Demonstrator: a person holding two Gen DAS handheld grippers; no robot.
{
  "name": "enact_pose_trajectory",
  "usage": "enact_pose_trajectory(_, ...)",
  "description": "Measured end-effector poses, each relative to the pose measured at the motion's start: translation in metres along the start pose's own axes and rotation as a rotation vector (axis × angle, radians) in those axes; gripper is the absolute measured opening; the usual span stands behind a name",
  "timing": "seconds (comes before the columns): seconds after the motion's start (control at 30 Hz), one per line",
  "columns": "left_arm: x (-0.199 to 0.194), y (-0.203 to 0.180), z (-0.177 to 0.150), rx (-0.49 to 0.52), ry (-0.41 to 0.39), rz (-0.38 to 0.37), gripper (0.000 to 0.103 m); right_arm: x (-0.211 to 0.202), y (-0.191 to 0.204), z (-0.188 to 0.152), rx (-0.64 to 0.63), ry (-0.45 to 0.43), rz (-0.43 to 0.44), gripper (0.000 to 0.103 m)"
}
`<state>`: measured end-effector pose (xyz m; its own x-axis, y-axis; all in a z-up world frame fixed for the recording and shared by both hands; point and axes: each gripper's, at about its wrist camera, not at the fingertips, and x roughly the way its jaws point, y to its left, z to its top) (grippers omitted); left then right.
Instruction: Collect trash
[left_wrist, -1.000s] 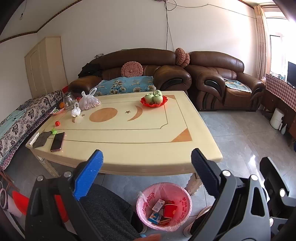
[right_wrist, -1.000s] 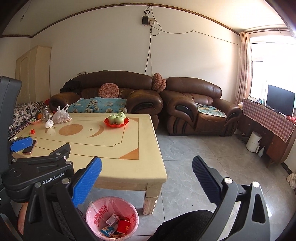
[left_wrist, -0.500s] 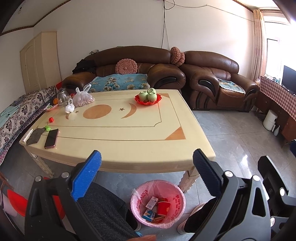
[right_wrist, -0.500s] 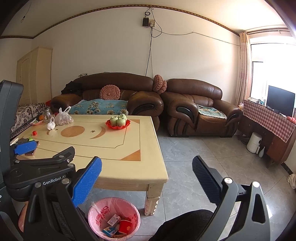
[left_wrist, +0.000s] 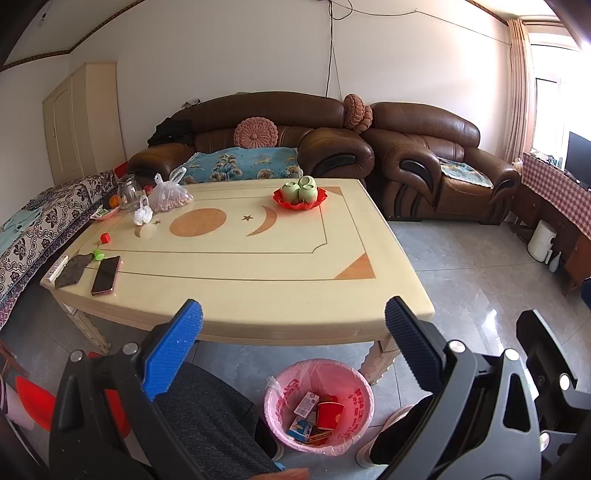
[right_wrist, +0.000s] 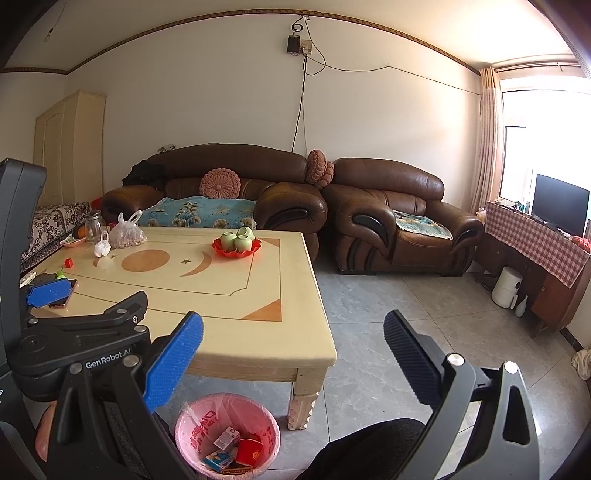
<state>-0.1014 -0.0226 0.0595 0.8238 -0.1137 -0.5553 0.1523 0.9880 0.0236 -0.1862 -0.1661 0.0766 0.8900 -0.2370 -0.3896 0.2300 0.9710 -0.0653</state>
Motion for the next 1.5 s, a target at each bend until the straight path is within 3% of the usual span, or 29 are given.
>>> enact_pose_trajectory(1.5,-0.006,0.001,0.012,-0.002,-0.018,0.015,0.097,-0.005,0.001,0.006,-0.026,-0.025,0.003,0.096)
